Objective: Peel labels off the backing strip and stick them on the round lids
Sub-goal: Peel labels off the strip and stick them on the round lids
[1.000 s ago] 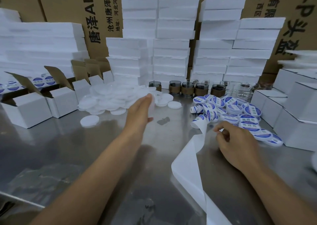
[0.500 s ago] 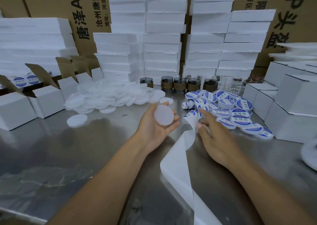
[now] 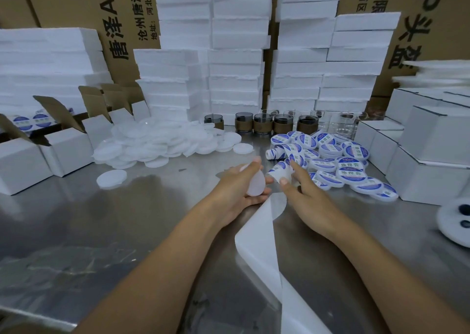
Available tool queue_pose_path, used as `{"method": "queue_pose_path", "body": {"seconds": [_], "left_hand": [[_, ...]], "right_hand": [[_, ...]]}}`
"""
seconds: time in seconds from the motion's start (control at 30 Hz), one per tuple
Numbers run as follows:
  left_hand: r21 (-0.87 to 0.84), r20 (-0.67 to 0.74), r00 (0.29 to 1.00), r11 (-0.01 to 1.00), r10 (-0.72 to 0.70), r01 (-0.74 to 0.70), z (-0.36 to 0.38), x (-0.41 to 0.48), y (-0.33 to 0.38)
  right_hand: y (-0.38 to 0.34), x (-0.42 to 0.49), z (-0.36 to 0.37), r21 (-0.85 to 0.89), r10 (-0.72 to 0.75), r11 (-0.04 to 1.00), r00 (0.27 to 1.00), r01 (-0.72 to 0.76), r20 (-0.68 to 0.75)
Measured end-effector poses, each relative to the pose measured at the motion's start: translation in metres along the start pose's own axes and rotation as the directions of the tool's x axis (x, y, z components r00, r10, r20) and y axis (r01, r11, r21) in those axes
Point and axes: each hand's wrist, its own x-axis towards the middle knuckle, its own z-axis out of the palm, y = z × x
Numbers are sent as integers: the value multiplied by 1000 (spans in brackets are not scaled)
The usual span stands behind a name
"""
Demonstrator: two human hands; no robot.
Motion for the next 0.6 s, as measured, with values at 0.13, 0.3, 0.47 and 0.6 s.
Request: {"method": "queue_pose_path", "body": {"seconds": [0.13,0.3,0.47,0.6], "left_hand": [[-13,3,1000,1000,28,-28,2,-1,-1],[-14,-21,998,998,58,-59,2,-1,-1],[-32,2,998,998,63,-63,3,-2,-2],[-73,-16,997,995,71,-72,4,-3,-2]], "right_hand": [[-2,2,-1,227,36,974,998,-23,-53],[-6,2,-5,424,38,904,981,48,-192],[-7,2,-12,559,111,829,981,-4,-158],[-12,-2,-12,635,48,771,999,-49,19]]}}
